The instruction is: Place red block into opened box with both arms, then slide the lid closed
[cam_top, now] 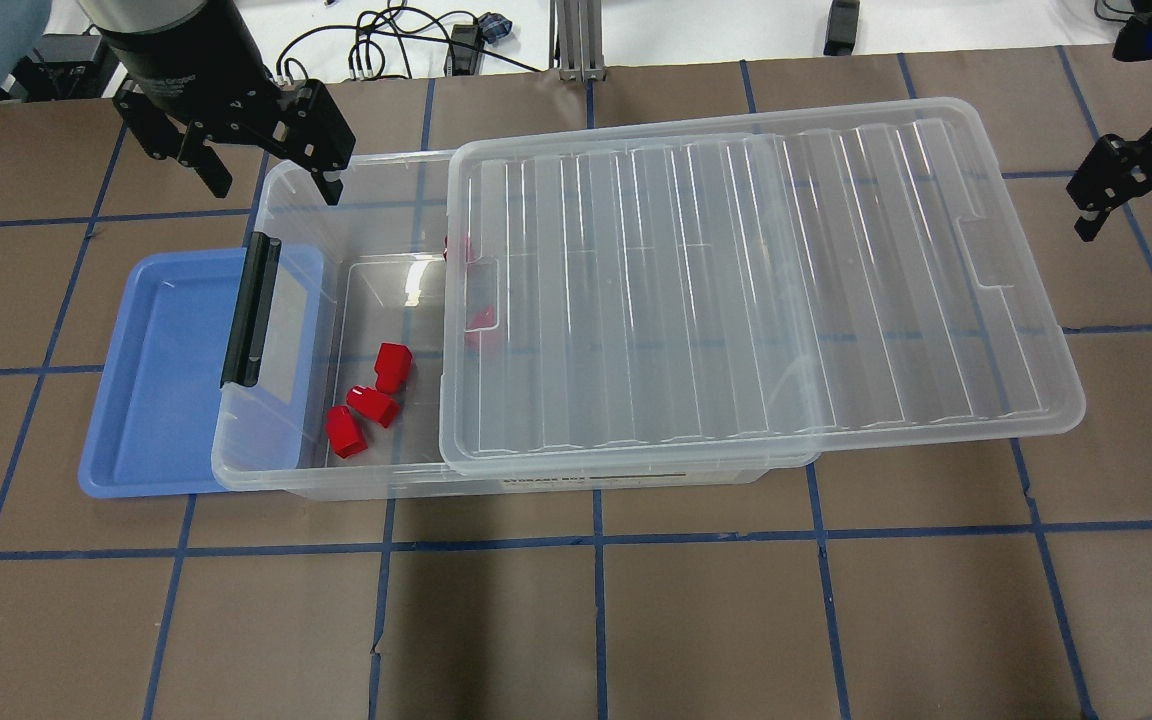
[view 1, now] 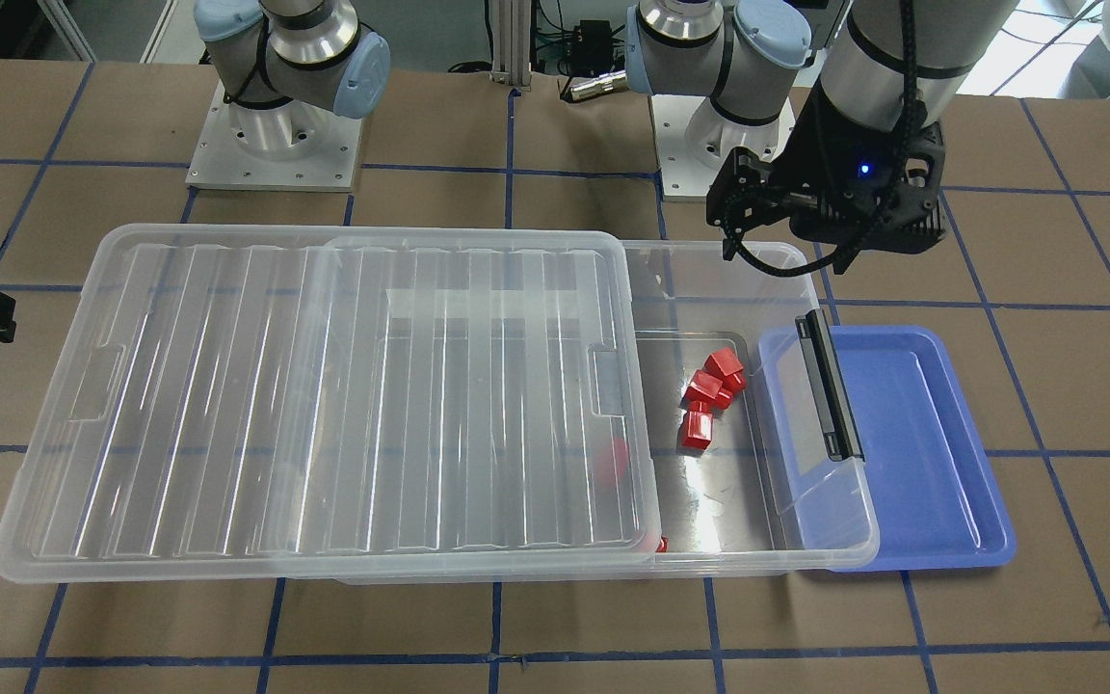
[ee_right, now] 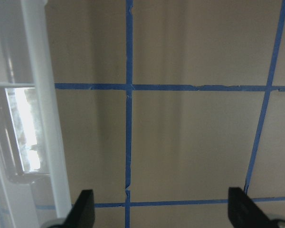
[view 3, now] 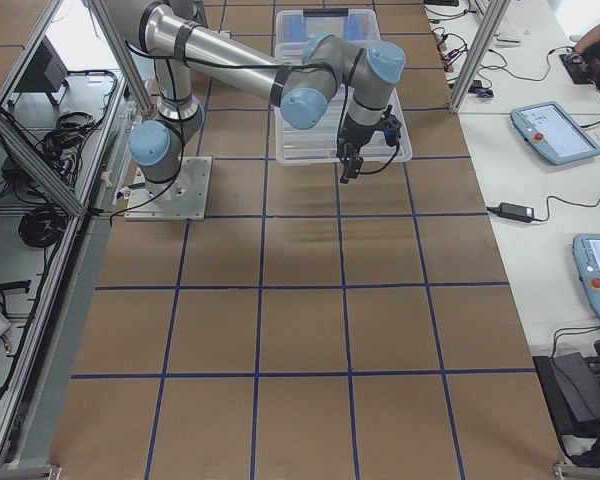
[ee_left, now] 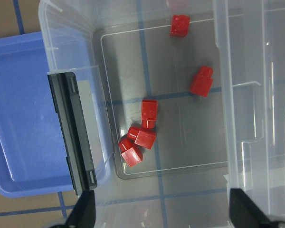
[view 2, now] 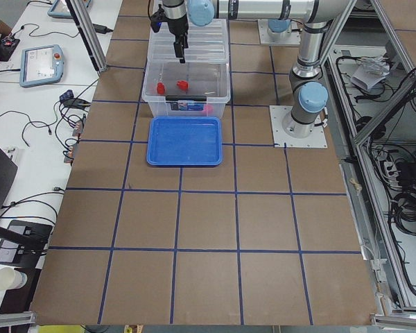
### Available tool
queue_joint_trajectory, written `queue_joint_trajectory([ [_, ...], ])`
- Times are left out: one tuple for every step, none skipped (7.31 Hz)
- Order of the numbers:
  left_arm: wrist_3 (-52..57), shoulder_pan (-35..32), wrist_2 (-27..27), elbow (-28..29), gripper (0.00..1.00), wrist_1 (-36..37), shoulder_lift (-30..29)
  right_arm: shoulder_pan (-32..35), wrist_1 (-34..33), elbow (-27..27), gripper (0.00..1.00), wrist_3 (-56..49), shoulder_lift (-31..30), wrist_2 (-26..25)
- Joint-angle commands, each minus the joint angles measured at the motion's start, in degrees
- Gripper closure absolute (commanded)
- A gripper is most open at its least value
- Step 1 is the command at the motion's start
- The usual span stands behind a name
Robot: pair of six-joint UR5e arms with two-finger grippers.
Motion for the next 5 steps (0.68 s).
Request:
queue_joint_trajectory([
  [0.0,0.1,0.2,-0.5,0.00,-0.2,1.6,-0.1,-3.1,1.1,0.00,0.2,1.9,0.3],
  [-0.1,0.8,-0.4,-0.6,0.00,-0.2,1.3,0.0,-3.3,1.0,0.00,0.3,3.9,0.3],
  [-0.2,1.0,-0.4,-0.6,0.00,0.0,1.1,0.1,-4.1,1.1,0.00,0.3,4.3,0.3],
  [-0.2,1.9,-0.4,-1.0,0.00,0.0,1.1,1.0,-3.8,1.2,0.00,0.3,4.3,0.4],
  [-0.2,2.7,-0.4,-2.5,0.00,0.0,1.8,2.7,-3.7,1.2,0.00,0.5,4.2,0.3],
])
